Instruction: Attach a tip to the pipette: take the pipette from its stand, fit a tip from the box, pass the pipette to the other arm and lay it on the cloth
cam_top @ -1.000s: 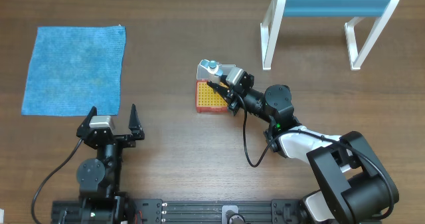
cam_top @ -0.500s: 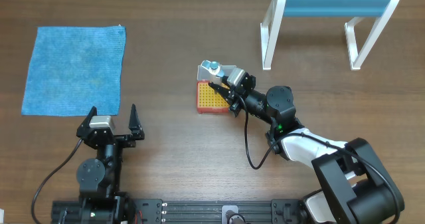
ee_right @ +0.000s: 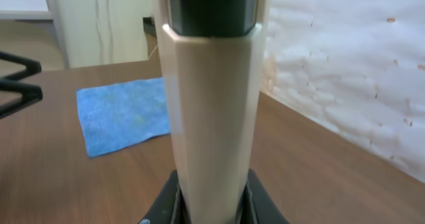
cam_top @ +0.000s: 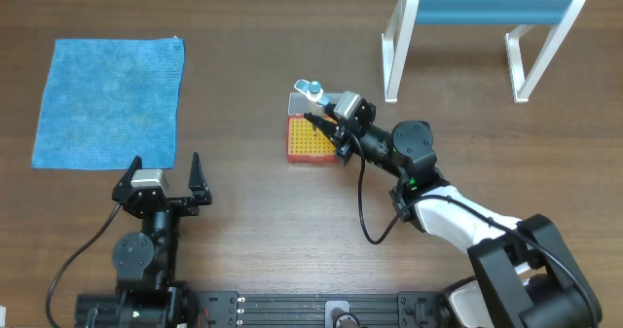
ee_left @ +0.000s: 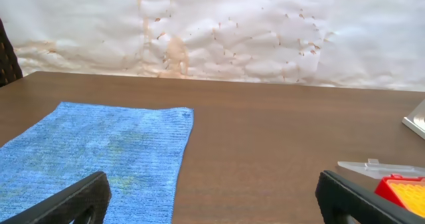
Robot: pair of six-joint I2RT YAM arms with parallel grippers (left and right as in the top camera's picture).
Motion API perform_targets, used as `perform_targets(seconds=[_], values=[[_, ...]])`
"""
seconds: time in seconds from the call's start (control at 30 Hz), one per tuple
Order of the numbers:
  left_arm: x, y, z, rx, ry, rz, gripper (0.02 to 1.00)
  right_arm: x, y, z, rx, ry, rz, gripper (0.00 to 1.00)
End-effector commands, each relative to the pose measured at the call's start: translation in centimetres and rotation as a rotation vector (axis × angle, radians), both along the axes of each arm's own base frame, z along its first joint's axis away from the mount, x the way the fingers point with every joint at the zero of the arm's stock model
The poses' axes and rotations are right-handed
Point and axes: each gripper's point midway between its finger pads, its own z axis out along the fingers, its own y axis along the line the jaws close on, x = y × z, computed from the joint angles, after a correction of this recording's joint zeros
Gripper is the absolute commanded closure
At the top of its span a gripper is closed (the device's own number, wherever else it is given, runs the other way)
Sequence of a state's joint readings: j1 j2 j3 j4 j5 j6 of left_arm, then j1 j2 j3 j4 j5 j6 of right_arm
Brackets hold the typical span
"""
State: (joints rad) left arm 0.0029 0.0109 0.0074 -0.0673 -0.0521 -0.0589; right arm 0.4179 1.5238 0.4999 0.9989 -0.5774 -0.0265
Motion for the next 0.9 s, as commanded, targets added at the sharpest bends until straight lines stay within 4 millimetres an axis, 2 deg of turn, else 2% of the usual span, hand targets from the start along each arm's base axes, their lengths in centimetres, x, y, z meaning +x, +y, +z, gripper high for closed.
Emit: perform_targets(seconds=[0.03, 0.17, 0.3, 0.4, 0.5, 0.63, 0.77, 0.9], values=[[0.0, 0.2, 0.0, -0.014, -0.002, 0.013, 0.020, 0.8, 0.1, 4.4, 0.018, -0.004, -0.010, 0.925], [0.0, 0.2, 0.0, -0.014, -0.002, 0.013, 0.020, 0.8, 0.1, 7.3, 0.013, 0.007, -0.011, 0.925], [0.0, 0.2, 0.0, -0.014, -0.002, 0.013, 0.020, 0.5, -0.1, 11.6, 0.032, -0.036, -0.011, 0.925], [0.0, 0.2, 0.0, -0.014, -0.002, 0.013, 0.020, -0.2, -0.4, 14.7, 0.062, -0.104, -0.010, 0.925], [0.0, 0.2, 0.0, -0.014, -0.002, 0.013, 0.020, -1.1, -0.8, 16.7, 0.079, -0.131, -0.010, 0.925], [0.0, 0.2, -0.1, -0.014, -0.001, 0.013, 0.020, -2.1, -1.2, 17.0, 0.083, -0.005, -0.007, 0.925], [0.0, 0.2, -0.1, -0.014, -0.001, 0.013, 0.020, -4.8, -0.2, 17.1, 0.093, 0.071, 0.136, 0.925], [0.0, 0.2, 0.0, -0.014, -0.002, 0.013, 0.020, -6.5, 0.5, 15.5, 0.065, 0.154, 0.241, 0.925]])
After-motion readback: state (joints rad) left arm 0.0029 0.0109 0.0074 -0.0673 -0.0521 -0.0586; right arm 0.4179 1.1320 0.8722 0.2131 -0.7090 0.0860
